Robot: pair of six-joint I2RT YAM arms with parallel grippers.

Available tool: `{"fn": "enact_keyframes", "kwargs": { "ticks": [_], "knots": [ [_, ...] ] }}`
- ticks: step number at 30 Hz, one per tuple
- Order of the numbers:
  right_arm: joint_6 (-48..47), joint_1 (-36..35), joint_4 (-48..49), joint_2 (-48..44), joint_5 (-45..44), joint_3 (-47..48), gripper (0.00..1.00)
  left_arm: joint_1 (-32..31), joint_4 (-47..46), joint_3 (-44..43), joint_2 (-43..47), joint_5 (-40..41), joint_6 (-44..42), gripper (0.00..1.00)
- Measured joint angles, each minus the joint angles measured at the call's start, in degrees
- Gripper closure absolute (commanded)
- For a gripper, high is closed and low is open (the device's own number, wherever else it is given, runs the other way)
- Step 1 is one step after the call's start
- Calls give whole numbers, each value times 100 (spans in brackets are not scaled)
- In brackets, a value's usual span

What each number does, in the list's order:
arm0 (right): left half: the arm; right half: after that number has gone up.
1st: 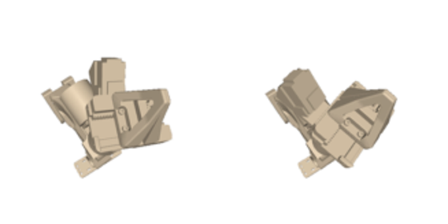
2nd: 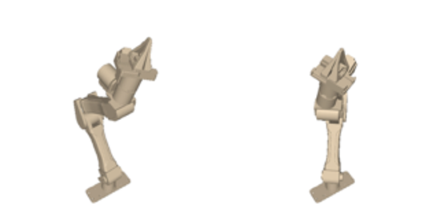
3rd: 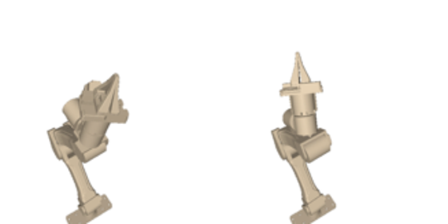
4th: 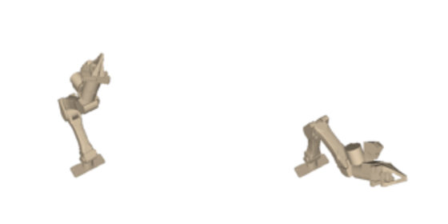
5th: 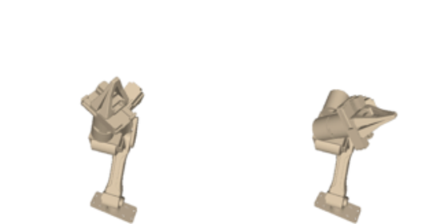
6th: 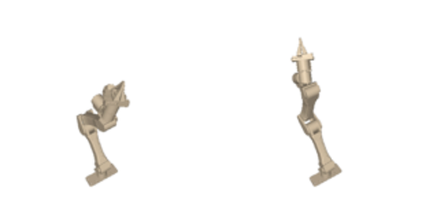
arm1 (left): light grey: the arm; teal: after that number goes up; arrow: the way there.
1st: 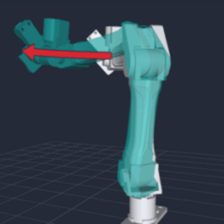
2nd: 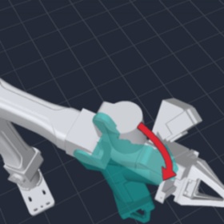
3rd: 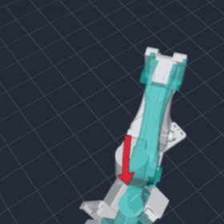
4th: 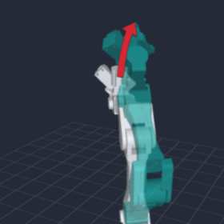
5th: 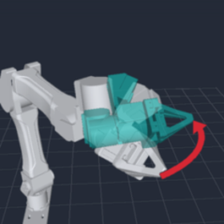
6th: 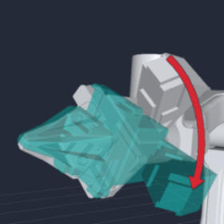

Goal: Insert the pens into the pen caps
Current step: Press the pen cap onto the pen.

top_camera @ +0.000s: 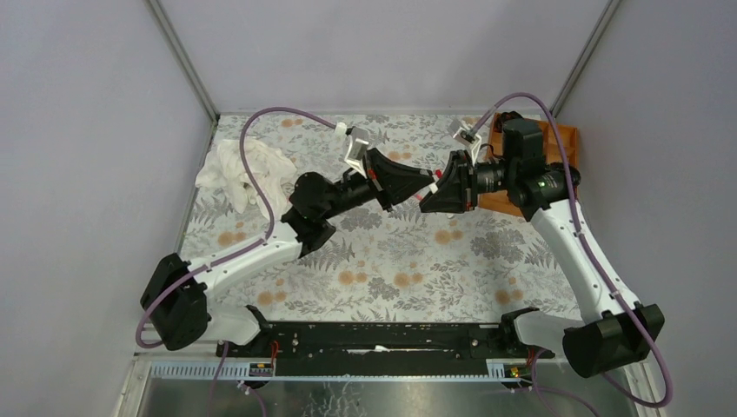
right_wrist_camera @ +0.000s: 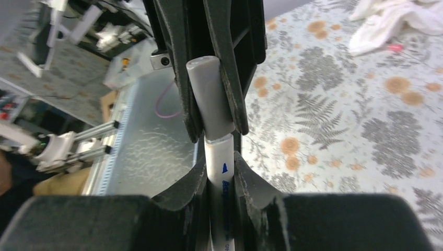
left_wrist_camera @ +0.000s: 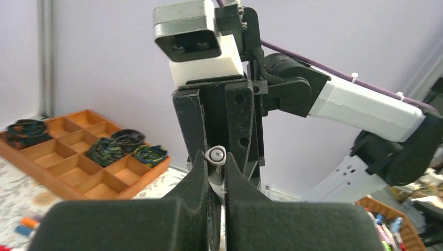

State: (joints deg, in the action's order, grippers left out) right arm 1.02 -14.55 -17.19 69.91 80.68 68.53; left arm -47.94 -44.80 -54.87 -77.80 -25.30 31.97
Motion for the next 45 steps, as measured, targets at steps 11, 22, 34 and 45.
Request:
{"fn": "enact_keyframes", "kwargs": {
  "ticks": [11, 22, 34, 45],
  "knots": [
    [-890, -61, -1709, -258, -1239, 258, 100, -2, -1327, 361, -518, 46, 1091, 100],
    [-435, -57, -590, -337, -1082, -415, 100, -55, -927, 525, -352, 621, 1528, 96],
    [367, -11, 1025, -365, -728, -612, 100, -319, 55, 321, 85, 1082, 1233, 56],
    [767, 7, 1777, -352, -728, -671, 100, -402, 758, 407, 734, 765, 754, 8]
  ]
}}
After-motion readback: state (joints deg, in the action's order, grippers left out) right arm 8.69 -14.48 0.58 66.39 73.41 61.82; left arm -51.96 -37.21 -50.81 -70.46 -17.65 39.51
